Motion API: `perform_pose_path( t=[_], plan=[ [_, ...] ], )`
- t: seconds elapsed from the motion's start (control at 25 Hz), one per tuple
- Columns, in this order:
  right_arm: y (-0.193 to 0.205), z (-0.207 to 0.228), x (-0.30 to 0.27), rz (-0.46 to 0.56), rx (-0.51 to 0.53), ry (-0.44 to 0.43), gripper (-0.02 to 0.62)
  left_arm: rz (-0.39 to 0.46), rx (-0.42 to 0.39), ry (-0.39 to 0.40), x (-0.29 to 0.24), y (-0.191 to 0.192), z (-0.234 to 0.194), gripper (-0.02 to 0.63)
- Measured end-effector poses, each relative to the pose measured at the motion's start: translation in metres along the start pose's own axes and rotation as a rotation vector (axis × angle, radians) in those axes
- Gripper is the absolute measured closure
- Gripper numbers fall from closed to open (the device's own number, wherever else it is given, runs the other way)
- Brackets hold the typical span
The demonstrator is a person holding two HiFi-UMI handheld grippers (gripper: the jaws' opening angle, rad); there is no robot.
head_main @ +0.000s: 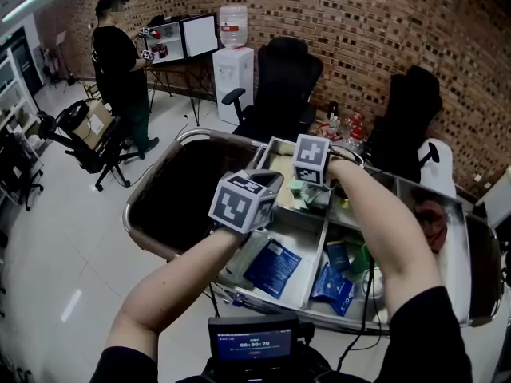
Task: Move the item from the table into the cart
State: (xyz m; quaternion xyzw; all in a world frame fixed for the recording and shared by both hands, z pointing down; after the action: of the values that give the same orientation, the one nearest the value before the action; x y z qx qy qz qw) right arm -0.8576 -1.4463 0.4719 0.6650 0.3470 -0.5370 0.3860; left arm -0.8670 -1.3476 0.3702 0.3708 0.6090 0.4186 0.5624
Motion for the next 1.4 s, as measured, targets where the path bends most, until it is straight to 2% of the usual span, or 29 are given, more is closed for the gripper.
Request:
perform_pose_path(
  t=[0.16, 0.28, 0.44, 0.6, 0.72, 0.84, 0.88, 1.04, 1.24, 1.36, 1.4],
  plan=[
    [0.008, -0.004, 0.03, 0.048, -0.062, 0.006, 0.402, -0.002, -0.004, 0.006, 0.005, -0.014, 0.009, 0.603],
    [0.021, -0.013, 0.051, 0.106, -0.068, 0.069, 0.402, 0.024, -0.017, -0.011, 0.015, -0.024, 0.025, 0.603],
    [0.039, -0.029, 0.079, 0.279, -0.136, 0.144, 0.402, 0.073, -0.056, -0.015, 0.034, -0.041, 0.047, 0.603],
    [0.05, -0.05, 0.109, 0.395, -0.171, 0.21, 0.402, 0.118, -0.126, 0.001, 0.056, -0.053, 0.069, 0.603],
    [0.063, -0.069, 0.147, 0.534, -0.249, 0.26, 0.402, 0.167, -0.113, 0.057, 0.065, -0.061, 0.09, 0.603],
    [0.071, -0.099, 0.178, 0.646, -0.251, 0.359, 0.403, 0.22, -0.062, 0.099, 0.078, -0.06, 0.107, 0.603],
    [0.076, -0.111, 0.188, 0.69, -0.259, 0.377, 0.426, 0.23, -0.059, 0.106, 0.081, -0.059, 0.116, 0.603],
    [0.1, -0.154, 0.228, 0.901, -0.32, 0.391, 0.439, 0.273, -0.081, 0.113, 0.088, -0.061, 0.155, 0.603],
    [0.114, -0.186, 0.255, 1.014, -0.341, 0.448, 0.439, 0.354, -0.067, 0.168, 0.111, -0.069, 0.165, 0.603],
    [0.135, -0.205, 0.268, 1.11, -0.388, 0.474, 0.44, 0.36, -0.137, 0.142, 0.121, -0.063, 0.173, 0.603],
    [0.142, -0.211, 0.271, 1.148, -0.409, 0.48, 0.461, 0.363, -0.152, 0.133, 0.125, -0.06, 0.176, 0.603]
  ],
)
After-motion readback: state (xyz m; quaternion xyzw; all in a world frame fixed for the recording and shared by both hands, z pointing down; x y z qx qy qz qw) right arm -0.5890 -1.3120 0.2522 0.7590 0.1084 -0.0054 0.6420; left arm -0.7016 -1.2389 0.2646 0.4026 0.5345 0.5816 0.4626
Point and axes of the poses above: the fingertips, and each gripper's own axes: x backward along the fingers, z to its right, y out of its underside, the point moved 2 cm from there along x, backward along the fingers
